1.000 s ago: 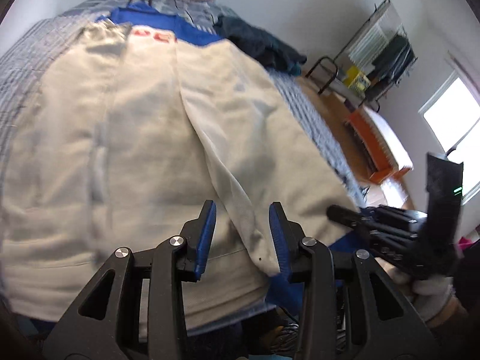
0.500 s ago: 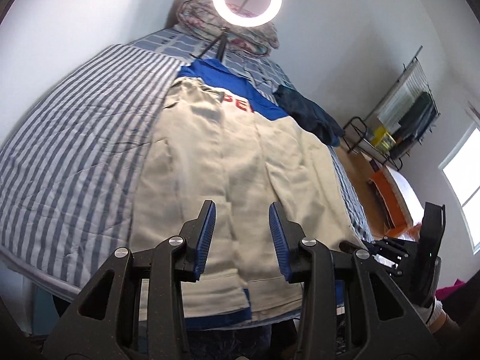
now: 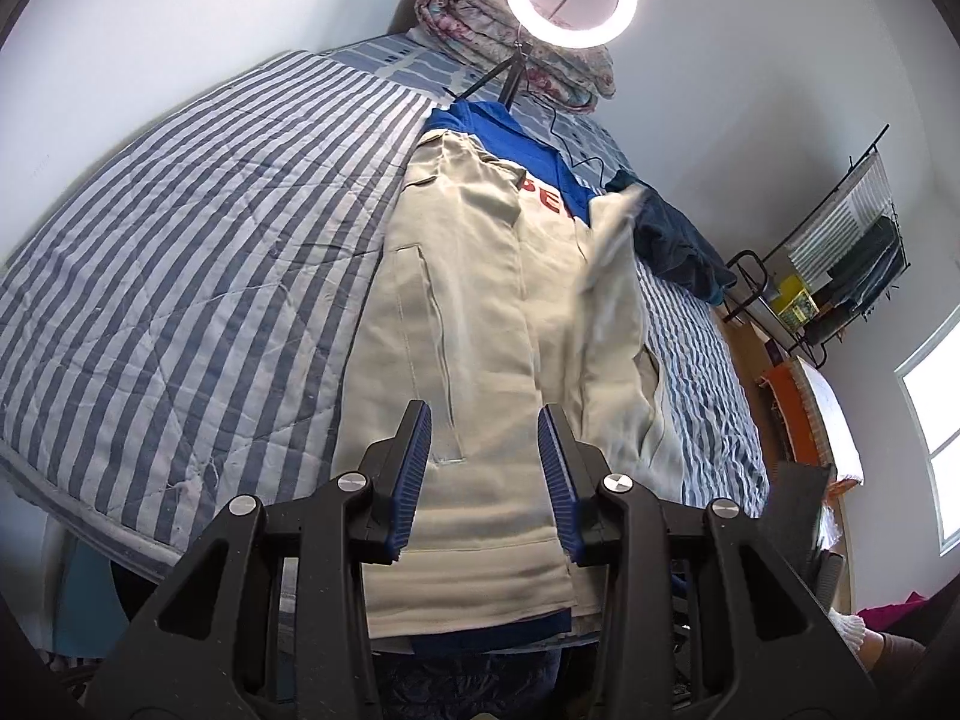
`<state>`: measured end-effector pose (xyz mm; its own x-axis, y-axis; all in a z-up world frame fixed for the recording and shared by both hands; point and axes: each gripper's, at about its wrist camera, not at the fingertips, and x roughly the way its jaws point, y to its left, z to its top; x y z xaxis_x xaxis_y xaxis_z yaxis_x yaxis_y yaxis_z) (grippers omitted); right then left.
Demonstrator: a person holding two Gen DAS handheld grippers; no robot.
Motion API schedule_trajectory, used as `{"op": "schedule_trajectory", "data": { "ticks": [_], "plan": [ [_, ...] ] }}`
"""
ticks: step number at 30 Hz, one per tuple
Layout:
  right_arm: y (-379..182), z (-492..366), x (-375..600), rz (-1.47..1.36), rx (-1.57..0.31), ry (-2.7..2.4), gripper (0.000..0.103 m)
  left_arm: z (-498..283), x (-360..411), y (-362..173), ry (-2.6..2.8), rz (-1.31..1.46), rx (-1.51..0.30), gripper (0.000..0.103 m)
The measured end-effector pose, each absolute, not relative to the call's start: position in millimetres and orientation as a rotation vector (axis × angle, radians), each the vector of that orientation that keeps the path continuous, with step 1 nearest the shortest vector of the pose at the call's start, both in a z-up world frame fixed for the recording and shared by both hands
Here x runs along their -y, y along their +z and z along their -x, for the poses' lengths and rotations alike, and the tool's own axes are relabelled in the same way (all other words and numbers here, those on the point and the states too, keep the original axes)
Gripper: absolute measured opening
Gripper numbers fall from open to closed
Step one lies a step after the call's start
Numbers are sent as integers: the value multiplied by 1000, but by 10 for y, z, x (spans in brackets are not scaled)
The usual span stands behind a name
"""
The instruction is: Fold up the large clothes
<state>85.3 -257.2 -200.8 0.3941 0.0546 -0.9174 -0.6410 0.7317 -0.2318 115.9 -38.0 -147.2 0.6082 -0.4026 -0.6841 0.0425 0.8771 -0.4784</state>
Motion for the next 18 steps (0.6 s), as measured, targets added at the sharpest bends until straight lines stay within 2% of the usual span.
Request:
{"op": "schedule_trajectory", "data": {
  "ticks": [10, 12, 13, 18],
  "plan": [
    [-2037, -873, 2659, 568, -1115, 503, 8, -1155, 420, -1593, -297, 454, -918, 38],
    [-1906, -901, 2774, 454, -1131, 551, 18, -1137, 450, -1566, -310, 444, -913, 38],
    [-1826, -916, 2826, 393, -1136, 583, 31, -1131, 461, -1555, -314, 438, -911, 38],
    [-1291, -895, 3215, 199, -1042, 639, 38, -1078, 599, -1558, -389, 430, -930, 38]
  ]
}}
